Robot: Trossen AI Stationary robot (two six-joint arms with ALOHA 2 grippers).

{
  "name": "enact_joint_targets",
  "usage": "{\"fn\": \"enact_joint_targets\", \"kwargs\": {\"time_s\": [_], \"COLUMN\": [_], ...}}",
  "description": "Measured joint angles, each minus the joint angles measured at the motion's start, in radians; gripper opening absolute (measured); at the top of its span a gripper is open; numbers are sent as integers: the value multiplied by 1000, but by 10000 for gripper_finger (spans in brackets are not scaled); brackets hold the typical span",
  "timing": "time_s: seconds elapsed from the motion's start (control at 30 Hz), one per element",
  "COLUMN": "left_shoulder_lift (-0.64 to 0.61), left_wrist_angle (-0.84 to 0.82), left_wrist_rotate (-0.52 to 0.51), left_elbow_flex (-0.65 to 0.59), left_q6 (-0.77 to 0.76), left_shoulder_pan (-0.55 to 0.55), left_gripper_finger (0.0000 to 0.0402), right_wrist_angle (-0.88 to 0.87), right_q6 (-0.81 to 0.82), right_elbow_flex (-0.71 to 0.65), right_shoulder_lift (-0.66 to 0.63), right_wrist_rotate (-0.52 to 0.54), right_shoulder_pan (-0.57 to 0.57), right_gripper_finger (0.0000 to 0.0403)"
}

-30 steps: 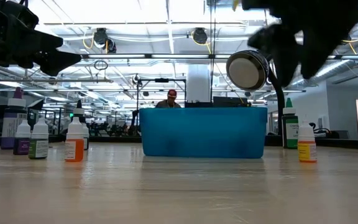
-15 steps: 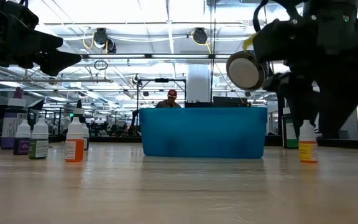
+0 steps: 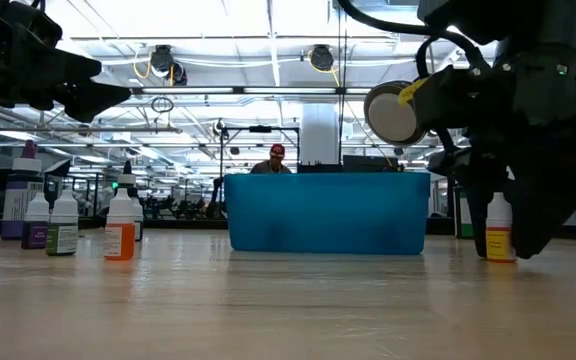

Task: Pick & Place food coloring
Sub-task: Put the small orange food coloring bottle into the blue bin

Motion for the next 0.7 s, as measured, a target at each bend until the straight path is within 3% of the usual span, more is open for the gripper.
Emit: {"fn": "enact_joint_targets", "kwargs": {"time_s": [0.3, 0.5, 0.7], "left_shoulder_lift": [0, 0, 0], "left_wrist_angle": [0, 0, 0], "left_wrist_rotate": [0, 0, 0], "left_elbow_flex": [0, 0, 0], "left_q6": [0, 0, 0], "left_shoulder_pan": [0, 0, 0], "left_gripper_finger": [365, 365, 365], "right_wrist_angle": [18, 7, -154], "right_q6": [4, -2, -31], "right_elbow_flex": [-2, 9, 126], "right_shoulder_lift": [1, -1, -81], "right_wrist_rotate": [3, 1, 8], "right_shoulder_pan": [0, -1, 1], "right_gripper_finger": [122, 48, 49]}}
